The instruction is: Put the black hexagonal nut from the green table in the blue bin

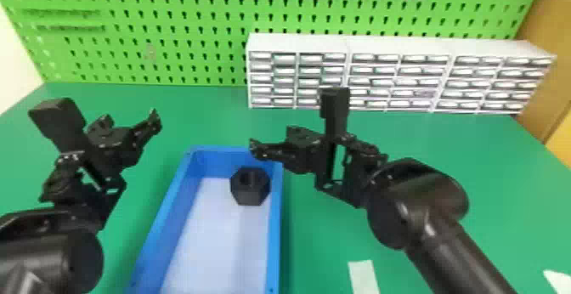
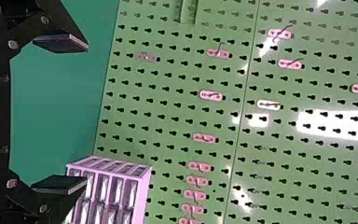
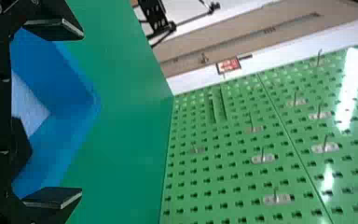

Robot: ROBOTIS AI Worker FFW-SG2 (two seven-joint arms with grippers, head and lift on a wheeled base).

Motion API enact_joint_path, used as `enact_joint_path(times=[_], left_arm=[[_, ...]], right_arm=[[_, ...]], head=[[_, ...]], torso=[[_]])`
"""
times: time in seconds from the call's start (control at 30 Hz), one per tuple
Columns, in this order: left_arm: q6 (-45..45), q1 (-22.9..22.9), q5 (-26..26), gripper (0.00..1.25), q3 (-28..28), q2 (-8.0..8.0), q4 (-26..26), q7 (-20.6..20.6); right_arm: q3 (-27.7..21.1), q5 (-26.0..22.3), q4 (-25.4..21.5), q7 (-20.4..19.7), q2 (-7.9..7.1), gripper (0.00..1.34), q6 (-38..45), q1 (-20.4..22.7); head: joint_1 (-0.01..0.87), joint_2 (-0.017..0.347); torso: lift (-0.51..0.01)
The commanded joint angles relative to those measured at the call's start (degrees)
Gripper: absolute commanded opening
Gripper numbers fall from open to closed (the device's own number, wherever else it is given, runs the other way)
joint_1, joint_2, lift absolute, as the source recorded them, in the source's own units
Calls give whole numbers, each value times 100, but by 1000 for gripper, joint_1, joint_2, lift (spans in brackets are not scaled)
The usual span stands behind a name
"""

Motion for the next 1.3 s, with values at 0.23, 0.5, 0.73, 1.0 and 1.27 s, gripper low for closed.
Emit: enact_joint_path(times=[0.23, 0.5, 0.73, 1.0, 1.27], left_arm=[[0, 18, 8, 985, 16, 0, 0, 0], [0, 27, 17, 985, 25, 0, 0, 0], [0, 36, 25, 985, 34, 0, 0, 0], [0, 44, 52, 985, 43, 0, 0, 0], [0, 62, 96, 985, 43, 0, 0, 0]], right_arm=[[-1328, 774, -121, -27, 107, 1213, -202, 570], [-2294, 1161, -332, -106, 230, 1213, -483, 1035], [-3041, 1557, -587, -159, 362, 1213, -615, 1405], [-3824, 1970, -851, -159, 529, 1215, -809, 1730], [-4562, 2075, -1053, -159, 766, 1215, -1028, 2037]], head=[[666, 32], [666, 32], [666, 32], [666, 32], [666, 32]], torso=[[-100], [-100], [-100], [-100], [-100]])
